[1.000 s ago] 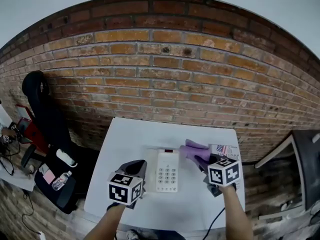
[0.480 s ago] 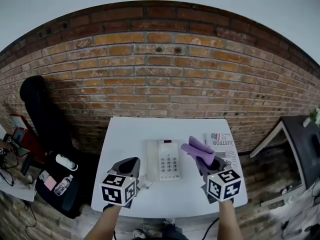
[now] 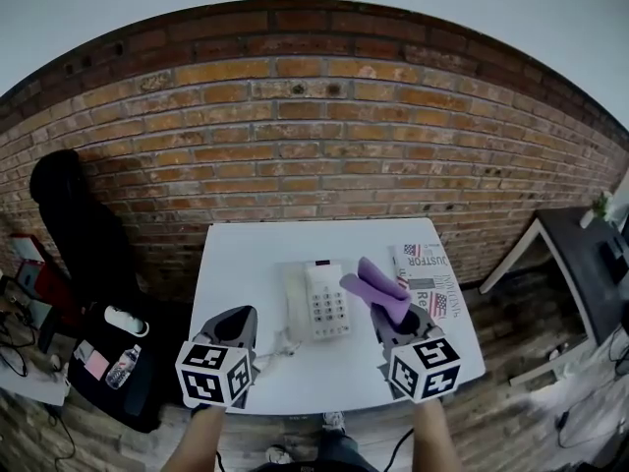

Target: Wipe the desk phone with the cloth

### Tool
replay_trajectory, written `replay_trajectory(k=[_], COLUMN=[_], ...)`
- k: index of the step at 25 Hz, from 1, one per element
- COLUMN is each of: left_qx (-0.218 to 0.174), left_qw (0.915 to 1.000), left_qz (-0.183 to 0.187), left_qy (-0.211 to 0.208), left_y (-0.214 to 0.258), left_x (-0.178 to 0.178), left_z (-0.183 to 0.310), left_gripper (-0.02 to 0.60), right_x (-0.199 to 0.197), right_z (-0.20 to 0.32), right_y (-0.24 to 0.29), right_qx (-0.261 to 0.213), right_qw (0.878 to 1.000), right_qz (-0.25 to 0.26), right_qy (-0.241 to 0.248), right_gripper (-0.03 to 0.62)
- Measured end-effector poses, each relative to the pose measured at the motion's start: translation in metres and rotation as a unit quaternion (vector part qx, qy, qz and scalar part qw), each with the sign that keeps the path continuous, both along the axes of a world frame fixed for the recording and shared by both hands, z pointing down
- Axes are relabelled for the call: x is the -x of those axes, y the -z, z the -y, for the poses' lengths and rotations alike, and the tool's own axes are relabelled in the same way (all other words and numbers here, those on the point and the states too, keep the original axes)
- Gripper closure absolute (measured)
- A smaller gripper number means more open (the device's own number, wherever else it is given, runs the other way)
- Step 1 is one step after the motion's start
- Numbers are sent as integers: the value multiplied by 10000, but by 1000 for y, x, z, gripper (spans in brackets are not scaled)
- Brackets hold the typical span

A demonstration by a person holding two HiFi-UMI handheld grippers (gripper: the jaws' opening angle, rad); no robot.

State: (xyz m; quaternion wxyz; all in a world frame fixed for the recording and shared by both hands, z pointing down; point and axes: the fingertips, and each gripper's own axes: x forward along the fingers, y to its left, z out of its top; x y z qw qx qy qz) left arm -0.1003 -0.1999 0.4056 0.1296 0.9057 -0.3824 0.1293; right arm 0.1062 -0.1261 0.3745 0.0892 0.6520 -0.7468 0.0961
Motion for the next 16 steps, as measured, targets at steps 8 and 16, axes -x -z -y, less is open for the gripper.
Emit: replay_trajectory(k=[8, 16], left_qx=[-40, -14], left_qw=[10000, 10000], left_qz=[-80, -70], left_qy=[-6, 31], left_y=[3, 1], left_x=[9, 12], left_z=[-4, 0], left_gripper=[577, 577], right_x=[7, 6], right_z=[-7, -2], right_y=[9, 10], right_qx=[-95, -116], right_qw=[9999, 9999], right_qz=[-60, -20], right_qy=[-85, -100], right_gripper=[551, 551])
